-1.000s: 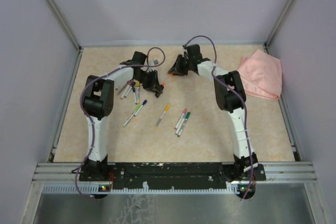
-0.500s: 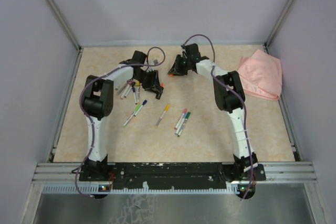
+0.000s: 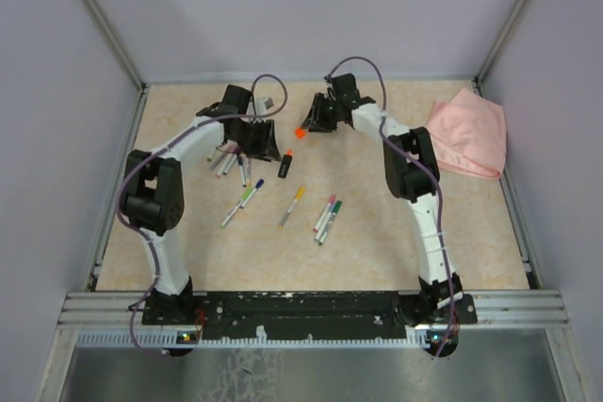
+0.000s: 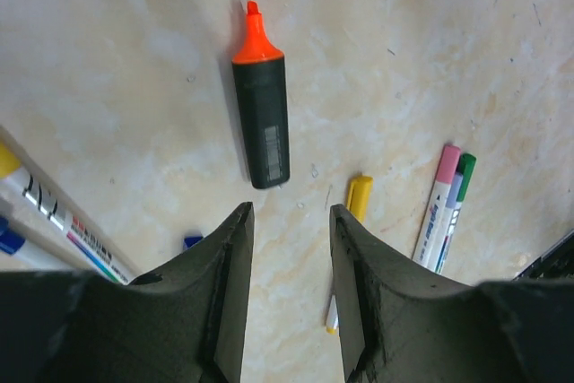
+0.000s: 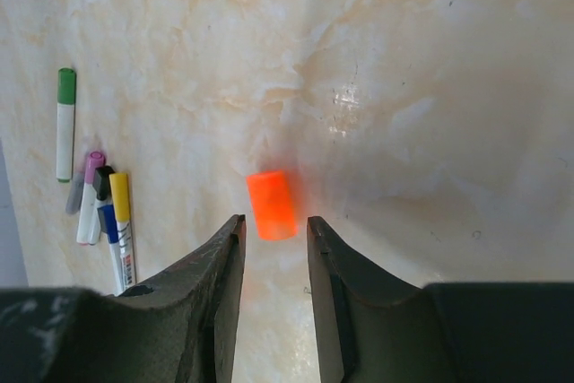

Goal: Open the pen caps
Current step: Place the pen at the center of the board, then pick up the pen from the center of the board.

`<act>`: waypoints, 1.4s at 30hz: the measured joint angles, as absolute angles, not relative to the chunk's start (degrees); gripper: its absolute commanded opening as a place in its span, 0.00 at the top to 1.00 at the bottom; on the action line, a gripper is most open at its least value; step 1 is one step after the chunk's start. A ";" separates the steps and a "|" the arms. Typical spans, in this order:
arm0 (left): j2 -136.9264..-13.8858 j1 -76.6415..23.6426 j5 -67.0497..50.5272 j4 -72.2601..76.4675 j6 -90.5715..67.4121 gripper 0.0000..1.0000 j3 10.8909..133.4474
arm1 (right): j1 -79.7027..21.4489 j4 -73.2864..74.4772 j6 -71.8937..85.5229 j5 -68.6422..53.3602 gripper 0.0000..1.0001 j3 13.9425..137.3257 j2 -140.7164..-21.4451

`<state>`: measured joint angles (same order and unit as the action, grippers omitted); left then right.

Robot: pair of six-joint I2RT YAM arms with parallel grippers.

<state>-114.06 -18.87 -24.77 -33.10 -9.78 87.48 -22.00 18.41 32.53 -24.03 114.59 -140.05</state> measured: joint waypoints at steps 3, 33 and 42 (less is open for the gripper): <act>-109.54 -18.87 -24.45 -32.03 -9.52 0.55 84.12 | -22.00 18.37 32.56 -24.10 0.66 114.93 -140.05; -71.31 -18.35 -25.52 -10.66 -15.81 0.08 57.08 | -21.10 -16.01 27.20 -36.97 0.43 62.54 -92.71; -71.90 -30.81 -17.23 -18.57 -13.69 0.17 54.39 | -19.66 -9.06 27.55 -39.62 0.45 58.35 -89.80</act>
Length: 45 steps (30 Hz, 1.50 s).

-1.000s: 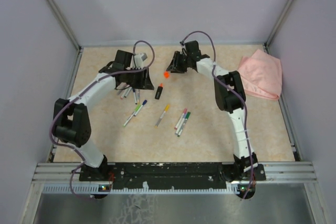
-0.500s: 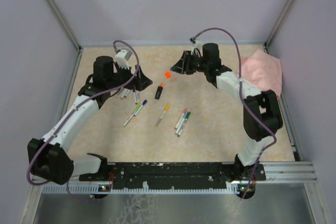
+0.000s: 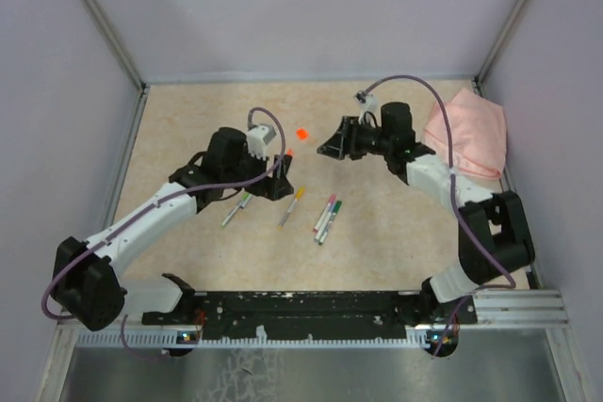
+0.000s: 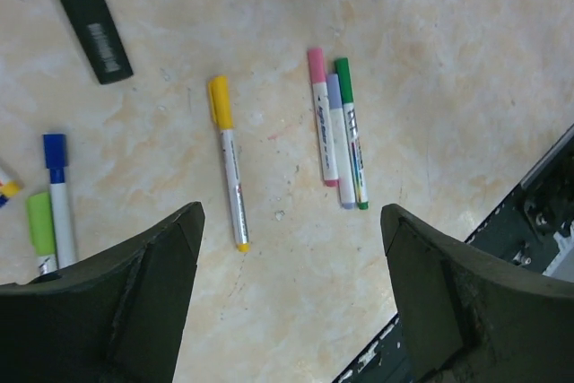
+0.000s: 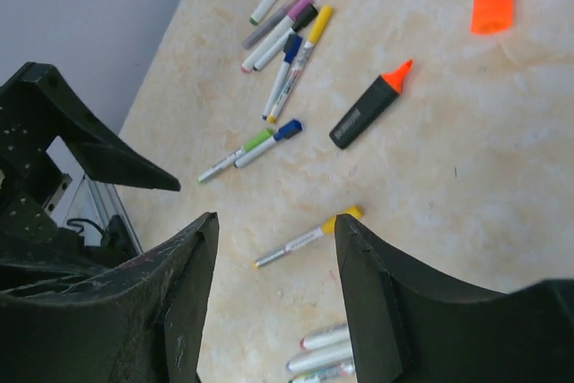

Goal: Open the pen caps
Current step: Pick up the pen from the center of the board.

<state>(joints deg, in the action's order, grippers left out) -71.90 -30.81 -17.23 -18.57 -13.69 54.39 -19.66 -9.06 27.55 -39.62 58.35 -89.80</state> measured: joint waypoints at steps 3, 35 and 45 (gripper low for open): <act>-73.95 -35.27 -14.11 -20.16 -12.84 0.26 54.46 | -20.10 -4.40 26.70 -35.75 0.45 54.39 -82.63; -106.76 -43.64 1.30 -32.03 -11.46 0.61 71.16 | -19.86 -1.45 27.97 -28.08 0.45 39.62 -69.08; -107.74 -43.38 1.72 -32.82 -10.15 0.73 71.48 | -19.68 -3.84 29.85 -28.64 0.46 38.61 -70.43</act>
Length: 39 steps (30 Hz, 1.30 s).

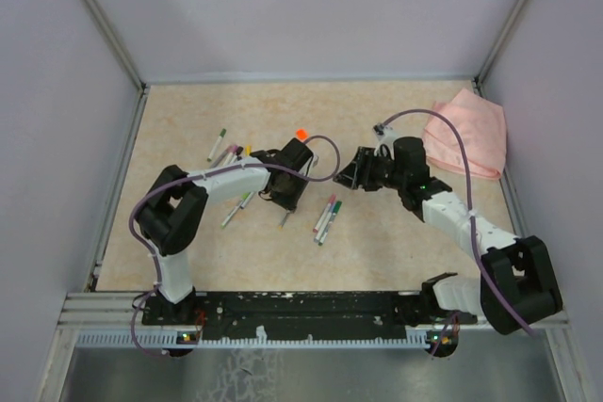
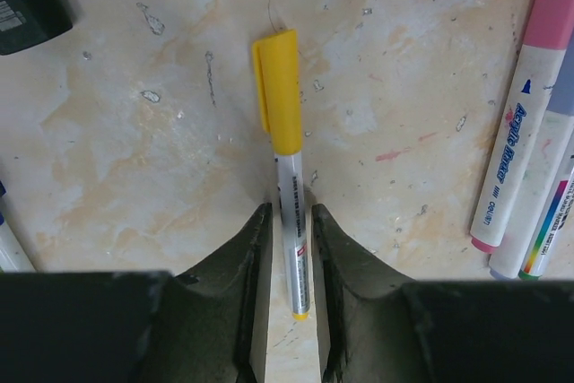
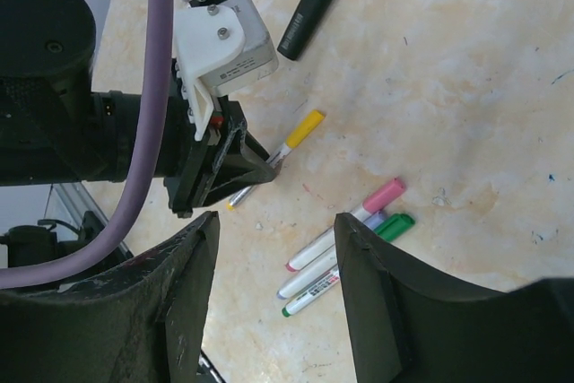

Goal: Open the pen caps
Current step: Pick up the pen from the center of the board.

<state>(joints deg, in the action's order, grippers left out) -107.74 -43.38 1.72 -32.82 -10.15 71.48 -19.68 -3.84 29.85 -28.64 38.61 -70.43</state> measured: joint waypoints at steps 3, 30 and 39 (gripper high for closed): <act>-107.74 -43.18 1.98 -32.64 -9.93 0.77 71.29 | -19.68 -4.69 30.33 -28.58 0.46 38.33 -70.35; -80.64 -28.49 -26.68 -1.17 -24.93 1.00 52.29 | -21.45 -23.22 43.27 -30.96 0.41 30.48 -61.43; -77.84 -28.67 -33.21 24.05 -41.39 1.00 46.26 | -28.99 -26.96 44.82 -30.63 0.41 37.63 -68.42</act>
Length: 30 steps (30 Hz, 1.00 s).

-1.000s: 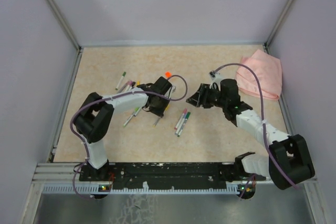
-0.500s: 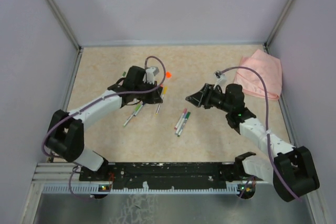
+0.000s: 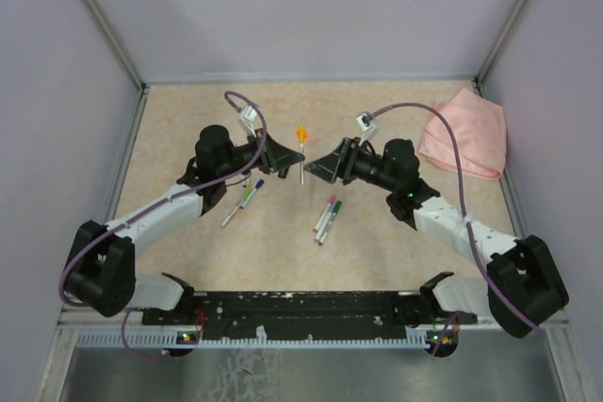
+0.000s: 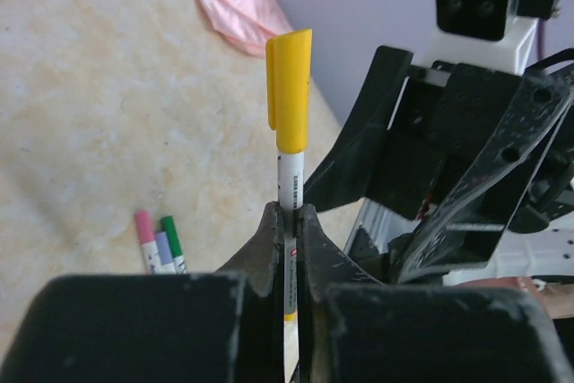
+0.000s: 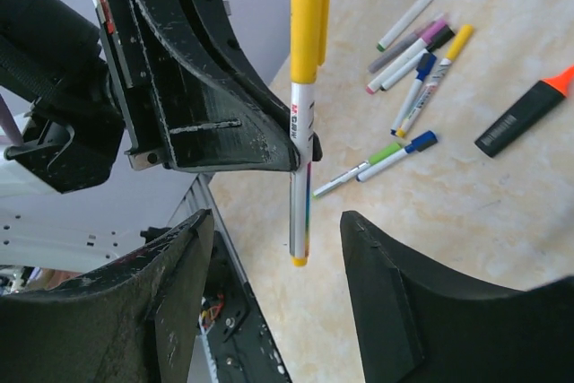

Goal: Open the pen caps
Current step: Pick up the pen from the center of the board.

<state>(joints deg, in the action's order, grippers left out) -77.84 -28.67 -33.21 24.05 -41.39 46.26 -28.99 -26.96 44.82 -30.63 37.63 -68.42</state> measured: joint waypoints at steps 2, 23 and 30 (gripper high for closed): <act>-77.62 -28.67 -33.54 27.44 -43.77 1.00 45.45 | -30.74 -26.74 44.56 -29.89 0.41 38.96 -69.38; -75.20 -28.67 -33.19 34.65 -48.21 0.87 45.01 | -37.52 -19.86 40.18 -25.52 1.00 47.88 -75.68; -73.95 -27.62 -33.34 34.28 -47.92 0.32 45.01 | -37.69 -20.60 40.10 -26.59 1.00 47.92 -75.72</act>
